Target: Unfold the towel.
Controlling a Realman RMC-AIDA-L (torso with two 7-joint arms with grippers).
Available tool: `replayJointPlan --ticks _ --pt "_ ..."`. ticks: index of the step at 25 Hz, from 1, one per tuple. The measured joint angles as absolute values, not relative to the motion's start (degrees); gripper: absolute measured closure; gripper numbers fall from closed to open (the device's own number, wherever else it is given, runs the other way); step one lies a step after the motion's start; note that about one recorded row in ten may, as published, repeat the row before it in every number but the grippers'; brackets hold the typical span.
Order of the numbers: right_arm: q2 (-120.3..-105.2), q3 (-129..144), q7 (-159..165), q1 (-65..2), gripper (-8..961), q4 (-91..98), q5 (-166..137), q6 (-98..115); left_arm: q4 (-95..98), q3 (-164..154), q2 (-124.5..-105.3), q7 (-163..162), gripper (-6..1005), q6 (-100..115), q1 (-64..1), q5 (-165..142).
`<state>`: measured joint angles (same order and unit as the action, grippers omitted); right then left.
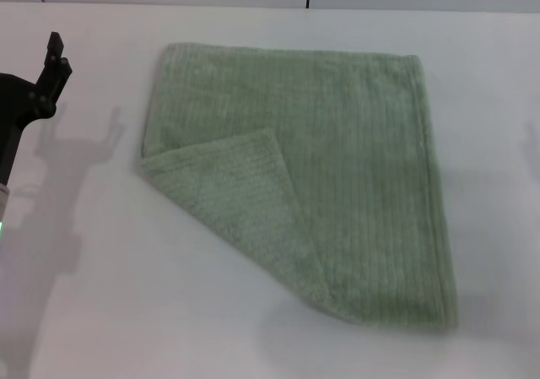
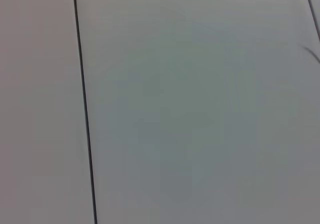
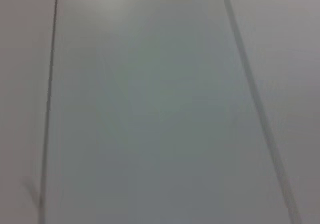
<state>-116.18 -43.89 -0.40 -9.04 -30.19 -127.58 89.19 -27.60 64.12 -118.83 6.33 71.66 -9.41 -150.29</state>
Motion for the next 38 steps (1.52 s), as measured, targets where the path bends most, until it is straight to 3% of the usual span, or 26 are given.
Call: replayJointPlan --ticks 3,4,5,6,9,11,12,13,14,15,16,21,23,32,38 --pt "-112.16 -44.35 -0.72 -8.99 125 -39.58 -129.15 77.17 -26.98 64.17 -118.83 6.33 159 71.64 -9.95 -150.31" --pt "-112.16 -44.35 -0.72 -8.99 125 -39.58 -129.15 77.17 -26.79 64.16 -118.83 6.33 159 71.61 -10.10 -150.30" --pt "-109.11 -45.37 -0.82 -9.01 126 -47.25 -129.97 67.30 -26.75 64.14 -118.83 6.33 159 71.59 -10.19 -150.30" --pt "-109.11 -45.37 -0.82 -9.01 126 -47.25 -129.97 67.30 -26.72 64.10 -118.84 6.33 159 71.54 -10.26 -150.29" --pt "-106.17 -49.47 -0.86 -8.87 126 -57.68 -133.30 50.91 -26.50 64.09 -118.89 6.33 158 71.40 -10.66 -150.27" --pt "-105.51 -53.79 -0.87 -8.59 126 -64.05 -137.21 38.70 -26.22 64.07 -118.90 6.33 158 71.30 -11.09 -150.30" --pt "-105.66 -56.80 -0.88 -8.48 126 -67.58 -139.93 30.84 -26.06 64.05 -118.91 6.33 158 71.25 -11.32 -150.29" --pt "-107.08 -63.16 -0.89 -8.69 126 -74.26 -145.51 14.95 -25.93 64.00 -118.91 6.32 158 71.12 -11.58 -150.29" --pt "-107.08 -63.16 -0.89 -8.69 127 -74.26 -145.51 14.95 -25.93 64.00 -118.91 6.32 158 71.12 -11.58 -150.29" --pt "-109.70 -69.48 -0.90 -10.17 129 -79.43 -150.27 -1.12 -25.92 63.83 -118.92 6.26 158 70.98 -11.77 -150.29" --pt "-109.70 -69.48 -0.90 -10.17 130 -79.43 -150.27 -1.12 -25.92 63.67 -118.92 6.24 158 70.81 -11.92 -150.29" --pt "-117.73 -85.70 -6.54 -19.62 138 -83.40 -157.42 -38.78 -25.92 63.15 -118.91 6.20 158 69.12 -12.83 -150.30" --pt "-118.96 -89.15 -9.93 -23.44 141 -82.13 -157.42 -47.88 -25.92 62.46 -118.91 6.19 158 68.64 -13.17 -150.28" --pt "-118.87 -90.79 -10.04 -27.56 154 -80.91 -154.62 -50.06 -26.54 60.55 -118.71 2.62 158 67.10 -13.92 -150.46" --pt "-118.62 -95.82 -11.99 -30.51 252 -74.38 -146.79 -49.30 -26.51 59.28 -118.61 1.22 159 66.65 -14.62 -150.88"
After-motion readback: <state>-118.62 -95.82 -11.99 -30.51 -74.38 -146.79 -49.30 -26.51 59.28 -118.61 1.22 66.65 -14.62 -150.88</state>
